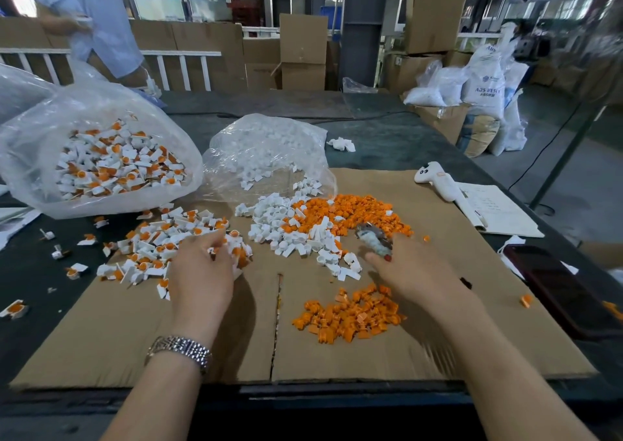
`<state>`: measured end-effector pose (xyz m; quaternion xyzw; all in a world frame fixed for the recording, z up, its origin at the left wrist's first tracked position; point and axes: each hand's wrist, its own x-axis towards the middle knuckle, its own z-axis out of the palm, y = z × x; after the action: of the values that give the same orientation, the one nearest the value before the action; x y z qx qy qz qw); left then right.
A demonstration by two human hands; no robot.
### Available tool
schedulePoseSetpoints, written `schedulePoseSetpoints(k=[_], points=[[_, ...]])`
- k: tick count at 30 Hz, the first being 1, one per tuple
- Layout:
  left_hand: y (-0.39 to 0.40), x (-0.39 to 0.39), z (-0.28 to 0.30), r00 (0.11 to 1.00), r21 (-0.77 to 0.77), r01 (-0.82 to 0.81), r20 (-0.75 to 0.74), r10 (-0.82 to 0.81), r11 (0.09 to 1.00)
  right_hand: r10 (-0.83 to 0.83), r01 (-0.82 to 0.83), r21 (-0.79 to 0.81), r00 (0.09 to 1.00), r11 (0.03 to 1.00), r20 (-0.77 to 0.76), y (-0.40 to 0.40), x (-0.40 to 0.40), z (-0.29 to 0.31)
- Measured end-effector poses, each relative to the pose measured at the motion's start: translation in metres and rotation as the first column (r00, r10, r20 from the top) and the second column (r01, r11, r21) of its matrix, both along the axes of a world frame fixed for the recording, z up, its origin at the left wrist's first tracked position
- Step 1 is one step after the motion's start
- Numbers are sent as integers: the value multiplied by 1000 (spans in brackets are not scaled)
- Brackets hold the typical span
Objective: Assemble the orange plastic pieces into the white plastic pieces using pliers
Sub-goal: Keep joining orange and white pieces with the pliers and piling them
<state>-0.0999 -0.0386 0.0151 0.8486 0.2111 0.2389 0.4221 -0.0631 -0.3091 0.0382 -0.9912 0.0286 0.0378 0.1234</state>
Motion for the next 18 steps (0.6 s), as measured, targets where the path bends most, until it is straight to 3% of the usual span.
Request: schedulePoseSetpoints(k=[2,7,11,14,16,18], points=[[-4,4,0,998,125,54,11,-56,991,-19,21,-91,1000,996,25,1,5,-12],[-51,18,-4,897,203,440,-72,-435,875,-21,49,-239,993,970,117,7,10,-32],[-72,36,-14,878,319,479,-188,-440,818,-26,51,-233,994,971,110,10,12,-35],[-78,43,-19,880,375,475,-213,-424,796,-30,41,-137,996,990,82,8,13,-31],[-79,43,-23,885,382,465,-203,-419,798,-6,14,-71,992,997,123,8,11,-26],[-77,41,-26,890,363,456,-171,-423,813,73,-49,-107,970,993,230,10,8,-19]])
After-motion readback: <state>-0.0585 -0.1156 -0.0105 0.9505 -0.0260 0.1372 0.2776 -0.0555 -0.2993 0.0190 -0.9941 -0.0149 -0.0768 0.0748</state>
